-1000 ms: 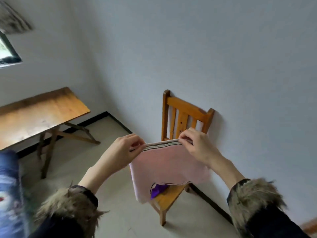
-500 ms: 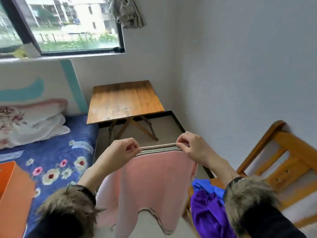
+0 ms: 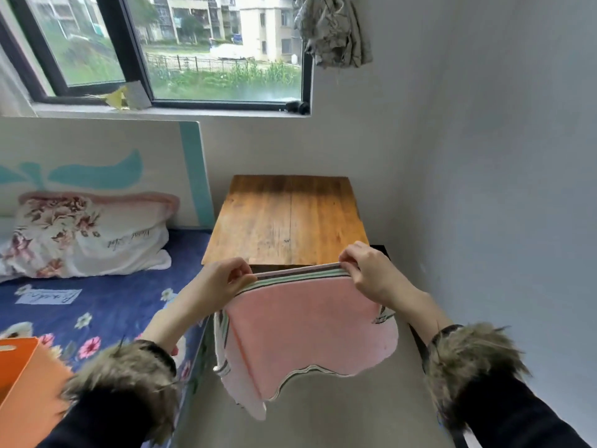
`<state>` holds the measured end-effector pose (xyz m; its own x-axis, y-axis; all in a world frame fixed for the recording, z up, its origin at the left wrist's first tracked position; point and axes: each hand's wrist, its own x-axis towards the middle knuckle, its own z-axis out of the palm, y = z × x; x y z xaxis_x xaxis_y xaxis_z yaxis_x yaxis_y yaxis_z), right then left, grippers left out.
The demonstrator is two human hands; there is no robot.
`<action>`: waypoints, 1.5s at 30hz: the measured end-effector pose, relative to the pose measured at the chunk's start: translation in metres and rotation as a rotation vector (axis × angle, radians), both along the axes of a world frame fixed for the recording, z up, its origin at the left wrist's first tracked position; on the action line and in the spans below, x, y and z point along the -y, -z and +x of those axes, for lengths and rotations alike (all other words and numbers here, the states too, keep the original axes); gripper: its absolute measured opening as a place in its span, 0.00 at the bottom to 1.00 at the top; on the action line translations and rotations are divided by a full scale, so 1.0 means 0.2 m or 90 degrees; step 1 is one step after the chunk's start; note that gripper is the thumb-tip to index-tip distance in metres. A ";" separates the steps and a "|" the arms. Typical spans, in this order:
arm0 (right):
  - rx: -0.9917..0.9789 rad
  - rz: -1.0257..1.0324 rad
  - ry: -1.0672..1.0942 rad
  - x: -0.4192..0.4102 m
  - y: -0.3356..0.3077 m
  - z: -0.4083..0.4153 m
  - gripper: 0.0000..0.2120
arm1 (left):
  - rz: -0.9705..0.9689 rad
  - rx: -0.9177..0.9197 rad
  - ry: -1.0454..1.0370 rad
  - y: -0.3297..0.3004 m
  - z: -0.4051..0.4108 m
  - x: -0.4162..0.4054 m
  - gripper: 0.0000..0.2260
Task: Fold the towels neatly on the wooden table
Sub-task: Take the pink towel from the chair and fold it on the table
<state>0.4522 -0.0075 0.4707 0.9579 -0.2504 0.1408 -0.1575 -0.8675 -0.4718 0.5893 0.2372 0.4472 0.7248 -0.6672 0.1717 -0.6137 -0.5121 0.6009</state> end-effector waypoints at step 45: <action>-0.289 -0.042 0.126 2.04 1.32 3.42 0.15 | 0.256 -0.113 -0.125 1.20 3.43 2.10 0.07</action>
<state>1.1370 -0.4148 0.2074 0.8608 -0.4387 -0.2578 -0.4994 -0.8258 -0.2621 1.2746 -0.1835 0.2081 0.8384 -0.5033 -0.2093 -0.3886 -0.8211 0.4181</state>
